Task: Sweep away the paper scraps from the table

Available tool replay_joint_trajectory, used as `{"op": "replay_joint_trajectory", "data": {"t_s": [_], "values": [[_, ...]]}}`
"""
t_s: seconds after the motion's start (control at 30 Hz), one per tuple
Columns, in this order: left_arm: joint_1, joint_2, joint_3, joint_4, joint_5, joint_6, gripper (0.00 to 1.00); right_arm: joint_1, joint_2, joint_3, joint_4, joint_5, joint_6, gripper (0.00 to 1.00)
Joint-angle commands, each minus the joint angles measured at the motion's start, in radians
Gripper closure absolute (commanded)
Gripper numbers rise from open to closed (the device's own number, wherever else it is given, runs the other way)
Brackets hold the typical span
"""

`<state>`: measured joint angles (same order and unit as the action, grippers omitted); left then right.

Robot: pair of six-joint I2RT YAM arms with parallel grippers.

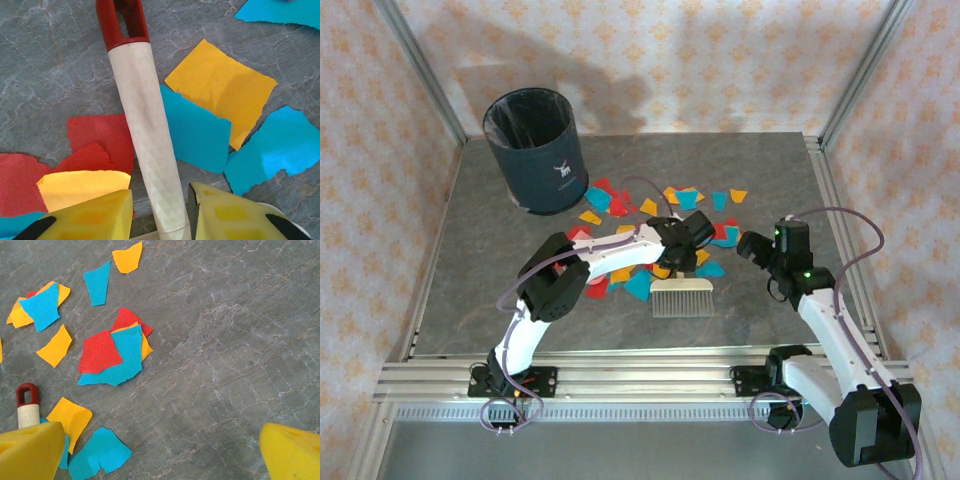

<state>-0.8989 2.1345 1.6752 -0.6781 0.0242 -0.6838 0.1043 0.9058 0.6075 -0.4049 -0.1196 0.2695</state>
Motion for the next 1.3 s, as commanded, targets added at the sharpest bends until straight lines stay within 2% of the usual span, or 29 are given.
{"op": "replay_joint_trajectory", "data": {"t_s": [0.0, 0.5, 0.77, 1.07, 1.27], "values": [[-0.003, 0.027, 0.041, -0.034, 0.015, -0.004, 0.65, 0.007, -0.012, -0.018, -0.006, 0.033, 0.001, 0.01], [-0.004, 0.092, 0.042, -0.049, 0.032, -0.019, 0.66, 0.006, 0.013, -0.012, 0.001, 0.017, 0.01, 0.01], [-0.003, 0.09, 0.013, -0.038, 0.042, -0.007, 0.75, 0.006, 0.021, -0.009, -0.004, 0.016, 0.019, 0.01], [-0.003, -0.05, -0.034, 0.048, 0.084, 0.089, 0.76, 0.007, 0.018, 0.033, -0.04, 0.013, 0.037, 0.01], [0.001, -0.198, -0.112, 0.167, 0.077, 0.222, 0.76, 0.007, 0.021, 0.078, -0.053, -0.051, 0.052, 0.01]]}}
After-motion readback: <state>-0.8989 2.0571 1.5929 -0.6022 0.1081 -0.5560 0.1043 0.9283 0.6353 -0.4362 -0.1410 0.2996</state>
